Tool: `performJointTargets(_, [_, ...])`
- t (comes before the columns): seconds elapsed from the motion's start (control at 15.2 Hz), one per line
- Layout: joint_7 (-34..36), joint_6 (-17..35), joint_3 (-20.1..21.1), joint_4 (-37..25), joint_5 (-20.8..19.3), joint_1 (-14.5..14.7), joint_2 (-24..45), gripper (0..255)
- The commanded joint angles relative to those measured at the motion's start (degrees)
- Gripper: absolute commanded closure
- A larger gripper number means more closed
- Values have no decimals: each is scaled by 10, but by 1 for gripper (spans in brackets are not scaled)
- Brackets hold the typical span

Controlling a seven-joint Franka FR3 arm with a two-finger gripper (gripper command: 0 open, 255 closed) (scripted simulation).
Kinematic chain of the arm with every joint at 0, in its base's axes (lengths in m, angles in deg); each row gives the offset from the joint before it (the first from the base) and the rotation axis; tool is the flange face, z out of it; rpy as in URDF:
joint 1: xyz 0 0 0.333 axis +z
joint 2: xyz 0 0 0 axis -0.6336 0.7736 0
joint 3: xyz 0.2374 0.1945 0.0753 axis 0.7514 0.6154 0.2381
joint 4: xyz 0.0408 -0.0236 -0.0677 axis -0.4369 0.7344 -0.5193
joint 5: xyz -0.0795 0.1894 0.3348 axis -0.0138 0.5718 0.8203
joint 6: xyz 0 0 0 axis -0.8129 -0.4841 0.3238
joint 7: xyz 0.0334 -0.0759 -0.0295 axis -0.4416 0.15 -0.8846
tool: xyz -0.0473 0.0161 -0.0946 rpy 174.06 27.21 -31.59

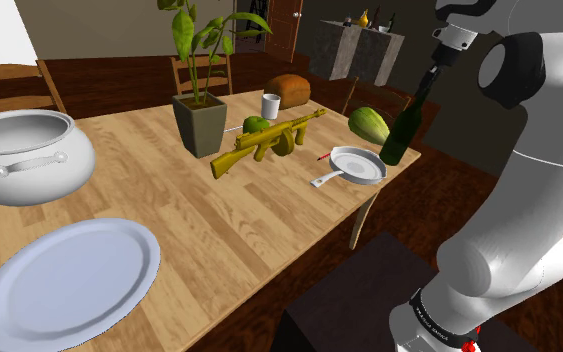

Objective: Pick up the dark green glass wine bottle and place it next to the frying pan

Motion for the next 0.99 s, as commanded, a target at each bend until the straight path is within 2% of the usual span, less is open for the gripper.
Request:
performJointTargets(0.0, [0, 0, 0, 0, 0, 0, 0, 255])
performJointTargets(0.07, [0, 0, 0, 0, 0, 0, 0, 0])
performJointTargets(0.4, [0, 0, 0, 0, 0, 0, 0, 0])
performJointTargets(0.66, [-1, -86, -4, -109, 15, -24, 25, 0])
performJointTargets(0.92, [-1, -86, -4, -109, 15, -24, 25, 0])
